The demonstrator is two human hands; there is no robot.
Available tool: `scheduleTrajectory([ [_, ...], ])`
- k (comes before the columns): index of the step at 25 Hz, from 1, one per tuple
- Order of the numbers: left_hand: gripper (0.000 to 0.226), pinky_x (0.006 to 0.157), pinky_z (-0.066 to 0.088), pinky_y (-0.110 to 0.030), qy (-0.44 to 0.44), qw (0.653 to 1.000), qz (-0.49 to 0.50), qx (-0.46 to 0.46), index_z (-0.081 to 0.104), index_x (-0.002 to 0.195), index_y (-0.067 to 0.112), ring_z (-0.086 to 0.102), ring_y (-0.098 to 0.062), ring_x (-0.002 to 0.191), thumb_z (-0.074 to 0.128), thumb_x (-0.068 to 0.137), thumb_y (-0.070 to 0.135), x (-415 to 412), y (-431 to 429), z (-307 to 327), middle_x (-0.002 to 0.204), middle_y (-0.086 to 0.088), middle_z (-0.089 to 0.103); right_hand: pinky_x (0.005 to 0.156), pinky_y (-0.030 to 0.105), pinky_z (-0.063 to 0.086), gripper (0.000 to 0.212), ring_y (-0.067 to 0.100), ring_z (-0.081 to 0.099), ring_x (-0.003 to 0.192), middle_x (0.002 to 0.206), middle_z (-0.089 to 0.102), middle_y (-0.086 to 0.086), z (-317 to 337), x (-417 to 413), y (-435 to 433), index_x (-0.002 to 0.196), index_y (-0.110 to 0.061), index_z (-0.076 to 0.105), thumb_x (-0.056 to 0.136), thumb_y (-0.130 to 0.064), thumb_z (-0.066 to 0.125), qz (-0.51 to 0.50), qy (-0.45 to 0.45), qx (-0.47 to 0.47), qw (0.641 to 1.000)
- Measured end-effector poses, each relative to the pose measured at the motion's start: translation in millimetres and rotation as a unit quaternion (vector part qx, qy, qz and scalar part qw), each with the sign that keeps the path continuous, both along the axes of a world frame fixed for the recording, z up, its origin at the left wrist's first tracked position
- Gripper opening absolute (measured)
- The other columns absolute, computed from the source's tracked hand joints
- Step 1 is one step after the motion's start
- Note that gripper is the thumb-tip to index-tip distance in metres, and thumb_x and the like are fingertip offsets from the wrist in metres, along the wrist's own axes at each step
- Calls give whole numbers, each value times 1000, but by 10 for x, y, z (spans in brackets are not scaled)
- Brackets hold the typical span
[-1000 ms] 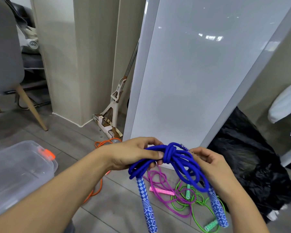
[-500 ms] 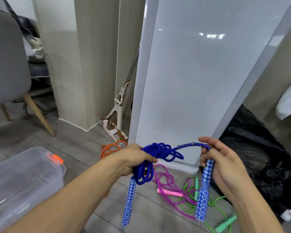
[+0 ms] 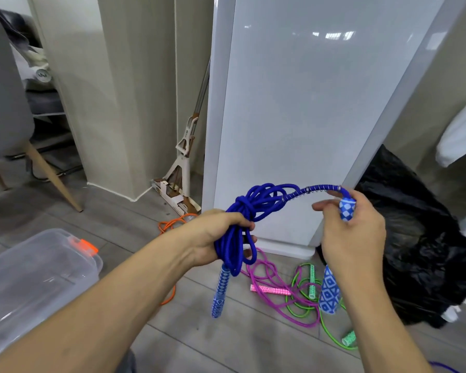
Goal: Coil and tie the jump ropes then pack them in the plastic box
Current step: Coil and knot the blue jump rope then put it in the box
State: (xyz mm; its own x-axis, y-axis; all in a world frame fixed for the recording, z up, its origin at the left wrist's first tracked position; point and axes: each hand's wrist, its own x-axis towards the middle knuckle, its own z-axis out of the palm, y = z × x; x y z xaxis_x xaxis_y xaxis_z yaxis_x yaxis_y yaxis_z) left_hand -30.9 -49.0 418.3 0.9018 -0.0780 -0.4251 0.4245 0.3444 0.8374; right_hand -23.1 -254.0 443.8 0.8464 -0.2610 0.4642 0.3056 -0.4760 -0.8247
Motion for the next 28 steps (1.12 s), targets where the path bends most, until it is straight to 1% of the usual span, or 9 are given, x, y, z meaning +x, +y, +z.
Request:
scheduleTrajectory([
  [4,12,81,60,-49,-23,1000,6,-11,65,102,-2,71,-29,77,59,92,-3,-35,-55,16,83,-12,69,74,39,48,20,18,64,73,84,70,-7,47,-48,-28,94,-16,64,101,-28,50,4,8,11,1000],
  [6,14,86,58,-53,-32,998,-5,-49,64,106,-3,72,-29,79,55,94,-1,-55,-58,17,82,-11,68,72,36,36,34,26,55,80,86,57,1,89,-88,-54,89,-12,59,103,-39,45,-16,24,-73,997],
  [8,17,76,61,-45,-49,995,-20,-88,63,108,1,73,-27,86,51,97,3,-73,-27,41,83,-7,68,66,36,28,41,29,48,73,76,52,3,113,-126,-66,85,-12,52,102,-48,42,-30,36,-129,990],
  [11,21,89,56,-46,-88,985,-27,-143,61,114,7,68,-30,104,48,98,7,-90,7,84,88,-5,71,54,38,40,40,30,56,54,61,54,7,96,-111,-61,78,-11,50,101,-44,49,-11,23,6,1000],
  [14,19,80,59,-39,-127,986,-29,-101,64,107,6,68,-30,109,48,98,5,-93,-35,78,91,-5,73,39,25,39,33,19,53,33,54,51,8,11,-47,-69,72,-14,51,100,-33,53,-7,50,172,984],
  [18,17,102,47,-48,-169,984,-46,-25,62,106,3,64,-34,108,48,97,-1,-70,-46,48,87,-9,70,45,28,39,32,18,52,34,55,51,10,-47,-6,-75,70,-18,49,99,-32,53,-35,30,185,982],
  [22,11,93,50,-40,-150,987,-55,17,63,97,4,65,-26,95,52,96,0,-71,-76,43,83,-7,70,38,26,44,30,17,55,34,58,52,15,-8,-19,-51,80,-11,53,103,-30,51,-11,22,215,976],
  [25,13,67,55,-28,-139,990,-34,-7,65,100,6,66,-19,81,53,96,3,-59,-67,29,89,-7,72,39,27,49,26,19,59,36,48,52,4,-33,-35,5,83,-8,54,103,-24,51,43,84,295,951],
  [28,15,73,56,-31,-143,988,8,-55,64,106,8,72,-21,93,52,98,4,-44,-73,47,93,-6,75,41,26,50,25,17,58,36,41,46,-4,-31,-43,79,80,-10,54,102,-22,52,66,139,368,917],
])
